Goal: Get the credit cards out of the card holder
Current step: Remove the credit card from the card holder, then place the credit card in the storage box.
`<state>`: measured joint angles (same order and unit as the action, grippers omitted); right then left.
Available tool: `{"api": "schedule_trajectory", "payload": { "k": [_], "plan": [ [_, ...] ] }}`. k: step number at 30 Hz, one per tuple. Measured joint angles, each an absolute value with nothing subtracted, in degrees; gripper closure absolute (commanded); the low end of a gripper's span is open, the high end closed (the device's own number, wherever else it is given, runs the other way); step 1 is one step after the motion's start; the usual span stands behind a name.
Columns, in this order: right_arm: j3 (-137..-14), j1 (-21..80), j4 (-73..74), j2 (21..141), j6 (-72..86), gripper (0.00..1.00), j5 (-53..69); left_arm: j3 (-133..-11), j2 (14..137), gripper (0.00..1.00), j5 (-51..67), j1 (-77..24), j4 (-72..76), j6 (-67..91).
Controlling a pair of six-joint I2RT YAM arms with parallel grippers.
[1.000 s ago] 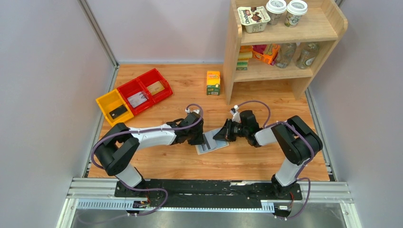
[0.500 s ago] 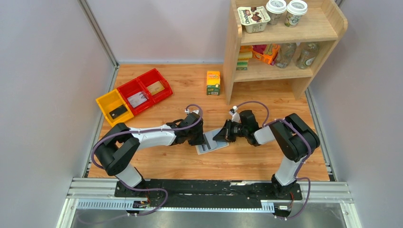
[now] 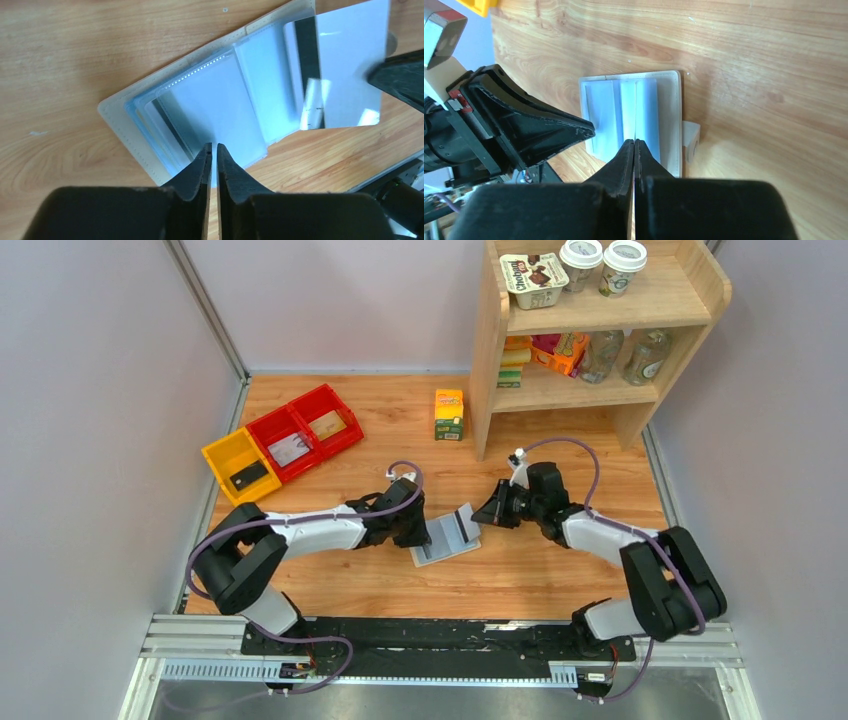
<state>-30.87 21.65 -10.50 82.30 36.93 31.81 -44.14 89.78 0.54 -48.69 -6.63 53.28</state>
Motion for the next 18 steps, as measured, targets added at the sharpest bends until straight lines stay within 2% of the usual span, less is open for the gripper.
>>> {"api": "schedule_trajectory", "payload": {
  "k": [5,7,9,18],
  "plan": [
    [-32.6,24.4,-1.0,73.8,32.5,1.00,24.8,-44.4,84.4,0.47,-1.2,-48.6,-10.9,52.1],
    [-33.8,27.0,2.2,70.8,30.5,1.00,21.3,-45.0,80.6,0.38,-1.8,-48.1,-12.9,52.1],
    [-35.4,31.0,5.5,67.6,28.0,1.00,16.5,-45.8,76.5,0.34,-1.9,-47.0,-14.5,52.2],
    [-38.7,53.9,9.6,61.3,14.5,1.00,-8.6,-48.4,62.4,0.28,3.0,-37.5,-22.6,54.2]
  ]
}}
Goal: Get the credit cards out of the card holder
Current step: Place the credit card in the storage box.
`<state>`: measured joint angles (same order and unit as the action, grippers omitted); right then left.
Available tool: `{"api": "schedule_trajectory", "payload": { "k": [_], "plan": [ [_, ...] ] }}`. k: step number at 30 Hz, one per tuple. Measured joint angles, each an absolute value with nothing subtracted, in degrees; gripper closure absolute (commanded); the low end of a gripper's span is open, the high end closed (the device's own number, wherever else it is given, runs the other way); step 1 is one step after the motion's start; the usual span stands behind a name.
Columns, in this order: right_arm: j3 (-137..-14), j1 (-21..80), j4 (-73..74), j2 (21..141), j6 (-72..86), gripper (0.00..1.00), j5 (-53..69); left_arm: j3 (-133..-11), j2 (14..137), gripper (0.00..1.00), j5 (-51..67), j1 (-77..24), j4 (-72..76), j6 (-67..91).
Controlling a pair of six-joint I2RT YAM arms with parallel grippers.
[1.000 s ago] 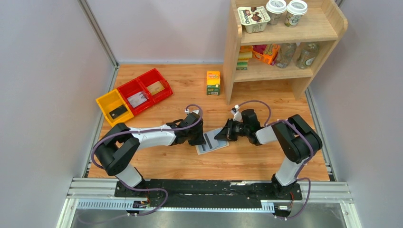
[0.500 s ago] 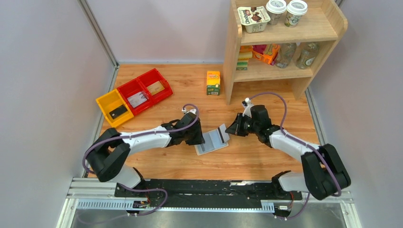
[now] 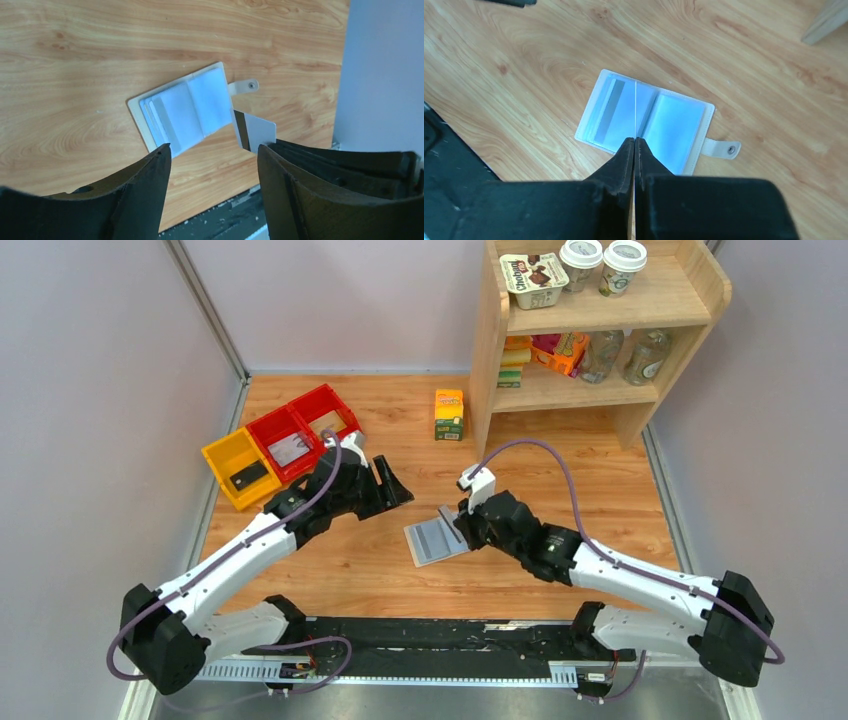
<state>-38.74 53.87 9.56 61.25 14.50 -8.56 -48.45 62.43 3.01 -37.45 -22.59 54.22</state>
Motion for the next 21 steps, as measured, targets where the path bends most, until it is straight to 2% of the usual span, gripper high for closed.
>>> {"api": "schedule_trajectory", "payload": {
  "k": [10,17,21],
  "plan": [
    [-37.1,73.1,-0.3,61.4,-4.7,1.00,-28.2,-51.4,61.2,0.28,10.1,-36.3,-28.9,56.8],
    [-36.4,79.7,-8.2,63.9,-16.7,1.00,-36.9,-51.3,63.1,0.28,14.5,-36.3,-28.1,60.2],
    [-36.4,82.4,-11.9,66.4,-21.5,1.00,-40.2,-50.1,63.0,0.32,16.0,-36.3,-25.0,62.9]
  ]
}}
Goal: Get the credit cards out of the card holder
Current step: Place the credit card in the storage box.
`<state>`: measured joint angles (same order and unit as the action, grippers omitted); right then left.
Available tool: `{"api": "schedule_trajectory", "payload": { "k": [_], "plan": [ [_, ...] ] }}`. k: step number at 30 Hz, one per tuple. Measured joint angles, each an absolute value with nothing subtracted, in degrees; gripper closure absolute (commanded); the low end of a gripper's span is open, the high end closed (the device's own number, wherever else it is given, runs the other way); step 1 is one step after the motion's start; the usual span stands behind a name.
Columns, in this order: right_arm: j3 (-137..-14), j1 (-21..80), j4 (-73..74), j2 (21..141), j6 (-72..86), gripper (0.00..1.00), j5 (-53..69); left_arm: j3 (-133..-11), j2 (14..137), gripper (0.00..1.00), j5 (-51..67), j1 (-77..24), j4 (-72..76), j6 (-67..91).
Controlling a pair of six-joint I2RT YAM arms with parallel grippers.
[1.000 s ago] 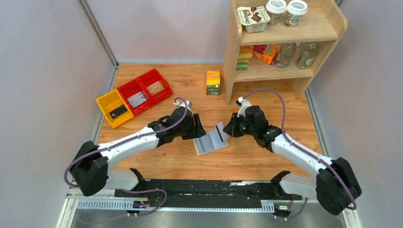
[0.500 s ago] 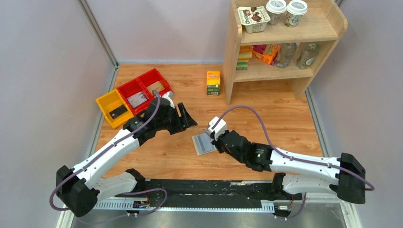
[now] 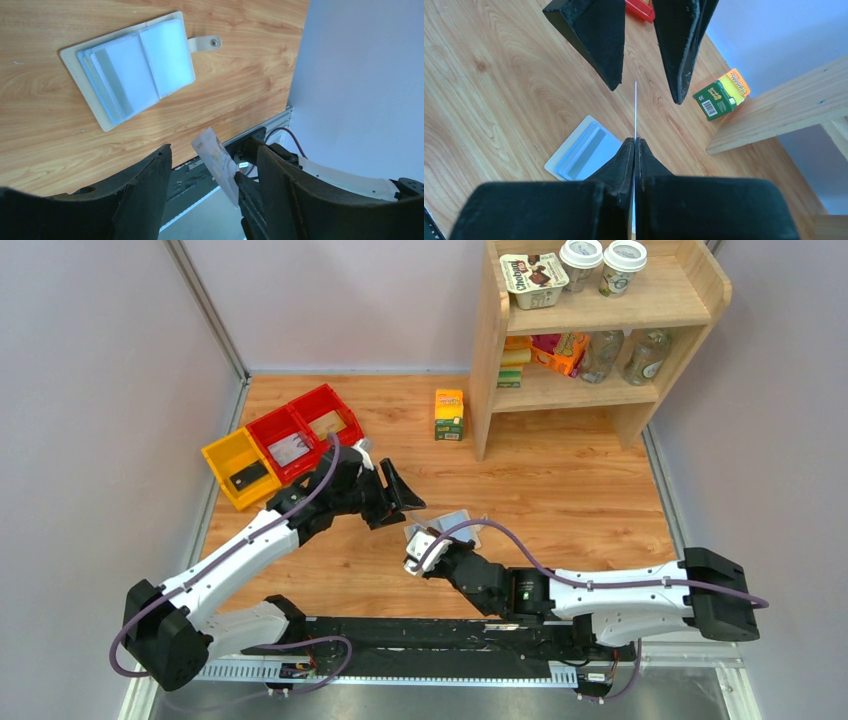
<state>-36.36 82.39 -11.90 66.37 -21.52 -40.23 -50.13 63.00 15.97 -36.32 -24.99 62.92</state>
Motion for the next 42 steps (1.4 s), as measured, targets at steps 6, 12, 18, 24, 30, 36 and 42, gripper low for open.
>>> {"api": "schedule_trajectory", "payload": {
  "k": [6,12,18,24,30,36,42],
  "plan": [
    [-36.4,84.8,-15.3,69.5,-26.1,1.00,-43.1,-48.3,63.0,0.59,16.6,-36.3,-22.9,65.4],
    [-36.4,85.9,-17.1,70.2,-28.0,1.00,-44.5,-46.9,62.5,1.00,15.6,-36.3,-22.0,66.7],
    [-37.3,86.0,-14.8,70.2,-25.9,0.81,-44.5,-46.0,61.2,1.00,14.8,-36.3,-19.6,66.5],
    [-43.1,81.5,-2.2,67.3,-14.6,0.48,-42.6,-45.6,60.9,1.00,12.6,-33.5,-18.0,62.5],
    [-45.2,68.2,8.4,57.9,0.7,0.11,-34.3,-45.6,60.2,1.00,11.9,-26.5,-17.8,55.6],
    [-45.3,54.6,15.8,52.6,12.7,0.00,-27.6,-45.6,57.9,1.00,10.5,-19.2,-17.8,48.8],
    [-47.0,49.0,24.5,52.1,17.7,0.00,-25.3,-46.5,55.7,1.00,1.3,-16.8,-19.7,41.9]
  ]
}}
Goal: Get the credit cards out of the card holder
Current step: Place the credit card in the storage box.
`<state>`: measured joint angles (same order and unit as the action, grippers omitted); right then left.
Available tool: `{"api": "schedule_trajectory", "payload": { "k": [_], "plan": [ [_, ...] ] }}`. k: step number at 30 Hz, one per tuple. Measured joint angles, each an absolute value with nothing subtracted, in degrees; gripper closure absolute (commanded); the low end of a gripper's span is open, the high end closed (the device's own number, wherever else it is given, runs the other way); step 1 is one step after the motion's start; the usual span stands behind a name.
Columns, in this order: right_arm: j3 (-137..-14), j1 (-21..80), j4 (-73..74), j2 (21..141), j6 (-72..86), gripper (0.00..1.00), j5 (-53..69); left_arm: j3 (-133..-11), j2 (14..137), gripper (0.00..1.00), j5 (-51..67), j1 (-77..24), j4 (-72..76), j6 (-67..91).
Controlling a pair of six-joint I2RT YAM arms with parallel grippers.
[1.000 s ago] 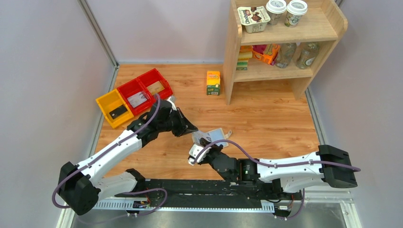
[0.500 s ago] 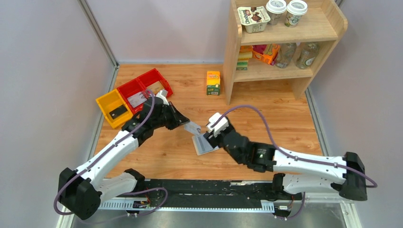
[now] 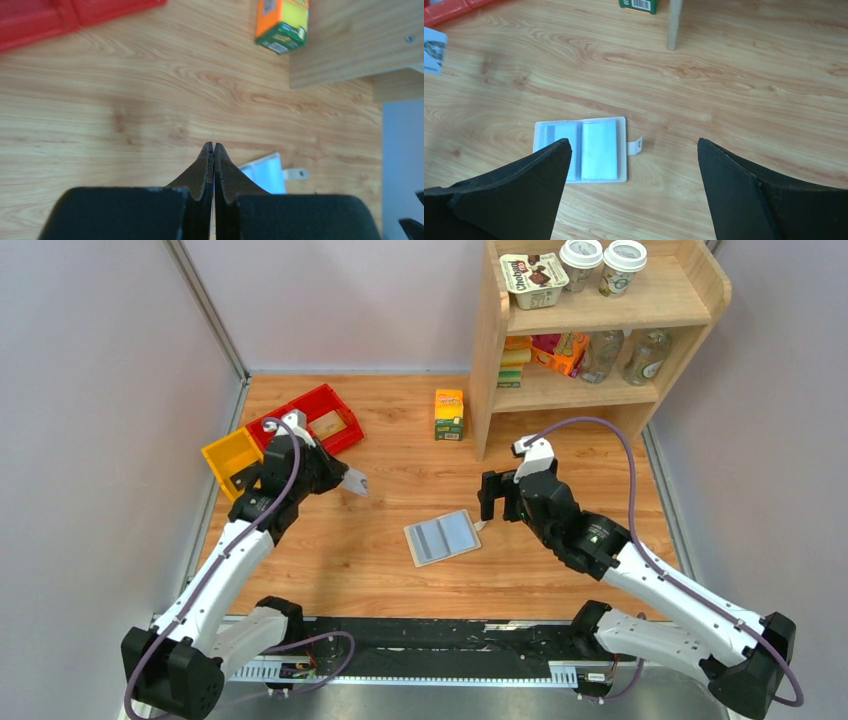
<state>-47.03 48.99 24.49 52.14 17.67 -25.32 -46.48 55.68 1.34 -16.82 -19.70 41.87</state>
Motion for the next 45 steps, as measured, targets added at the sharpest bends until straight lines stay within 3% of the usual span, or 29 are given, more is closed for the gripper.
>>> {"api": "schedule_trajectory", "payload": {
  "k": [5,9,15,21,33,34,42,45],
  "plan": [
    [-47.7,43.7,28.6,50.9,19.6,0.00,-22.9,-47.3,55.7,1.00,-6.6,-13.6,-19.0,37.1],
    [-46.6,33.9,28.9,48.9,21.4,0.00,-16.3,-47.3,56.2,1.00,-10.5,-9.2,-15.8,35.4],
    [-42.3,22.4,29.1,46.9,23.0,0.00,-7.2,-47.4,64.1,1.00,-10.2,1.1,-6.5,35.2],
    [-42.1,20.3,29.7,48.6,23.3,0.00,-3.8,-51.1,77.8,1.00,-8.2,8.4,-1.4,36.1],
    [-42.1,20.3,30.2,47.5,23.1,0.00,-2.4,-65.5,98.7,1.00,-6.5,9.8,2.8,38.2],
    [-42.1,20.3,30.1,47.4,23.1,0.00,-2.3,-66.5,100.2,0.99,-6.3,9.8,2.9,38.3],
    [-42.1,20.3,30.2,47.3,23.1,0.00,-1.9,-69.4,105.9,0.53,-4.7,9.9,1.0,38.5],
    [-42.6,20.3,30.9,48.1,23.2,0.00,-1.9,-70.4,105.9,0.43,-5.0,9.9,-0.8,37.7]
  ]
}}
